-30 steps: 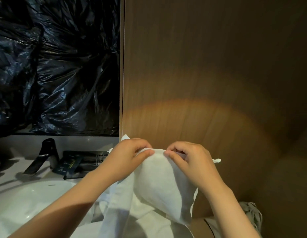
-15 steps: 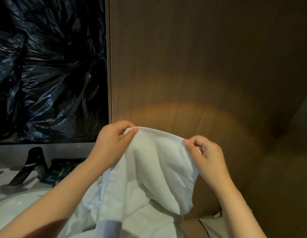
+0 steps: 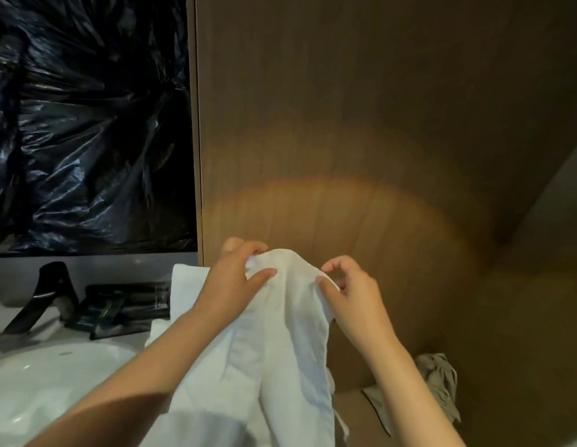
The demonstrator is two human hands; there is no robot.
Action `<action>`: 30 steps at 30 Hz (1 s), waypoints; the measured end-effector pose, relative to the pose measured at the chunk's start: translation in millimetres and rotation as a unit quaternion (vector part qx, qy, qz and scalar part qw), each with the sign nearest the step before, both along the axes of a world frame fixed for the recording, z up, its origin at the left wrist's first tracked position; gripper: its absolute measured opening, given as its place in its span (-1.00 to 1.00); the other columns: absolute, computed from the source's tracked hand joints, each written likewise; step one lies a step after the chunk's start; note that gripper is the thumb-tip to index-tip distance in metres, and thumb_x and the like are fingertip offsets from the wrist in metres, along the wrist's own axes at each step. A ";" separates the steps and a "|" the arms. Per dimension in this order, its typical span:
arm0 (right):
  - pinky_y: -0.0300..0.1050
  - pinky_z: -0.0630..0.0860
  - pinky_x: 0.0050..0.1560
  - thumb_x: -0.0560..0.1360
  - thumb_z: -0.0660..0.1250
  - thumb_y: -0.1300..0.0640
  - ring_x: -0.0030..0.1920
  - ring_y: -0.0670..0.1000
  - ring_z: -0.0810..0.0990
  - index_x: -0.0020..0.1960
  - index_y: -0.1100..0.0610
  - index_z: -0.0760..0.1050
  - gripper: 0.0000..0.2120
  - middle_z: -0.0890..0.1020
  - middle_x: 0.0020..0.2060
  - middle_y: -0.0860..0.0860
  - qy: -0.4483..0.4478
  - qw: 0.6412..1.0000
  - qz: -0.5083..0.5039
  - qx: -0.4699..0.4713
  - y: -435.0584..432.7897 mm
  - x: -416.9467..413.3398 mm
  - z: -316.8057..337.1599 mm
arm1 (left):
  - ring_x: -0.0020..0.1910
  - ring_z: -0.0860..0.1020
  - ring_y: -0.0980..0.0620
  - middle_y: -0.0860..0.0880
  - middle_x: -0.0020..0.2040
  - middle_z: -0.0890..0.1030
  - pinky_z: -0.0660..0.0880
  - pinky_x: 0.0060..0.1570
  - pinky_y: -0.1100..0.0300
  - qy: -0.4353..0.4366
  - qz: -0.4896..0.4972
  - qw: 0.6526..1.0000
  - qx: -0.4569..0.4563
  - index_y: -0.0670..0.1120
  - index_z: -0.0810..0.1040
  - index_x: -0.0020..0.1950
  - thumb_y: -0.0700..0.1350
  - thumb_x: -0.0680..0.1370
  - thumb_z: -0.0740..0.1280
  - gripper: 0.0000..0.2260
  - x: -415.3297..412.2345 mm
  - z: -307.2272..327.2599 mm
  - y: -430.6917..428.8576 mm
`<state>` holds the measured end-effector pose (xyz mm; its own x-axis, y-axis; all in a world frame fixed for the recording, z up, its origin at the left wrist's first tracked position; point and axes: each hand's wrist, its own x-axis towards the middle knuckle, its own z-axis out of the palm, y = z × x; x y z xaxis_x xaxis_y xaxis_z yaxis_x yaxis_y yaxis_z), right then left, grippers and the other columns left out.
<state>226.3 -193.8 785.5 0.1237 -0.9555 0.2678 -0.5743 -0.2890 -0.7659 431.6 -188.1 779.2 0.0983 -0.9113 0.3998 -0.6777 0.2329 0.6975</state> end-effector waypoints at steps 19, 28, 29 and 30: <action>-0.25 0.55 -0.16 0.44 0.49 0.19 -0.13 0.05 0.71 0.17 0.00 0.60 -0.67 0.71 -0.13 0.05 -0.136 0.954 0.180 0.197 28.9 23.2 -32.1 | 0.00 0.67 -0.06 -0.13 -0.01 0.70 0.56 0.11 0.06 0.539 0.116 0.824 0.131 -0.15 0.65 0.03 -0.31 0.44 0.46 -0.81 15.9 -48.5 81.0; -0.19 0.53 -0.15 0.49 0.45 0.09 -0.22 -0.05 0.61 -0.20 -0.02 0.68 -0.90 0.65 -0.29 -0.09 -0.055 0.983 0.171 0.034 33.7 30.8 -28.5 | -0.16 0.69 -0.07 -0.15 -0.18 0.71 0.63 -0.18 0.24 0.510 0.107 0.850 0.079 -0.20 0.65 -0.04 -0.25 0.47 0.44 -0.90 16.0 -45.6 94.2; -0.22 0.51 -0.14 0.45 0.47 0.06 -0.17 -0.05 0.59 -0.20 -0.06 0.69 -0.94 0.62 -0.26 -0.13 -0.044 0.986 0.160 0.003 34.5 31.5 -26.9 | -0.20 0.69 -0.04 -0.15 -0.20 0.71 0.62 -0.22 0.26 0.497 0.102 0.859 0.065 -0.20 0.65 -0.05 -0.27 0.47 0.43 -0.92 15.5 -42.3 94.1; -0.29 0.47 -0.15 0.42 0.49 0.03 -0.13 -0.07 0.56 -0.20 -0.08 0.70 -0.97 0.57 -0.22 -0.16 -0.038 0.987 0.154 -0.025 35.4 33.0 -24.5 | -0.23 0.68 -0.01 -0.14 -0.21 0.71 0.60 -0.23 0.29 0.486 0.091 0.868 0.052 -0.18 0.66 -0.06 -0.29 0.48 0.41 -0.93 14.9 -38.3 93.7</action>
